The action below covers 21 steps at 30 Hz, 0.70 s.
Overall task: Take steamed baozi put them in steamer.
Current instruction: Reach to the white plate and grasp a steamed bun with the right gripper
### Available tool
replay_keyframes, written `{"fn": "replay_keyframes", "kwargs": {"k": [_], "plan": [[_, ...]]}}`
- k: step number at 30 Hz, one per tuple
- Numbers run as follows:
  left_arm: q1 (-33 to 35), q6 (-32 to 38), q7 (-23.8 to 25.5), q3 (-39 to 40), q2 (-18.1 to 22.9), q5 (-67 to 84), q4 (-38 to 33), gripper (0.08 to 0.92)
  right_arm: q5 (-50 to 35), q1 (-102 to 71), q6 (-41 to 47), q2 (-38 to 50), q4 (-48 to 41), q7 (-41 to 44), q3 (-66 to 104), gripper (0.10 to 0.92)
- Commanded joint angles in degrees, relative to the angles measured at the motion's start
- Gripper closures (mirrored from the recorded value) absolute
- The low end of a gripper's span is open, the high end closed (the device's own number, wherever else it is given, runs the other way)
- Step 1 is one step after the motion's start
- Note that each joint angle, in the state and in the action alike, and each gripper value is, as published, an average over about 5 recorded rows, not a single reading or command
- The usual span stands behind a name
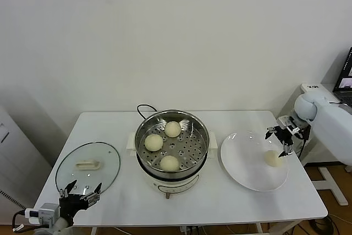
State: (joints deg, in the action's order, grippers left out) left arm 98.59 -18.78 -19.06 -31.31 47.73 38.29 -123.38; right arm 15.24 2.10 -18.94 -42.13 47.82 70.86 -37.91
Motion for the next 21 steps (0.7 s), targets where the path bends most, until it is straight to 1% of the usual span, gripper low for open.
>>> {"fn": "replay_keyframes", "kwargs": {"k": [1, 10, 13, 17, 21], "plan": [[0.00, 0.03, 0.03, 0.11, 0.06, -0.06, 0.04, 0.177, 4.54, -4.82, -0.73, -1.49, -3.04, -2.25, 4.30, 0.203], [0.17, 0.18, 0.03, 0.14, 0.06, -0.21, 0.11, 0.177, 6.39, -5.94, -0.59, -2.47, -4.32, -3.40, 5.40, 0.203], [0.23, 0.23, 0.02, 0.17, 0.11, -0.24, 0.12, 0.177, 6.39, -6.08, -0.49, -3.23, -5.01, -3.54, 5.86, 0.216], [0.39, 0.28, 0.02, 0.13, 0.18, -0.28, 0.11, 0.177, 6.31, -5.91, -0.22, -3.72, -5.35, -2.82, 6.14, 0.277], [0.46, 0.30, 0.01, 0.09, 0.23, -0.31, 0.10, 0.177, 5.38, -5.83, 0.49, -3.22, -4.65, -1.19, 6.00, 0.381]]}}
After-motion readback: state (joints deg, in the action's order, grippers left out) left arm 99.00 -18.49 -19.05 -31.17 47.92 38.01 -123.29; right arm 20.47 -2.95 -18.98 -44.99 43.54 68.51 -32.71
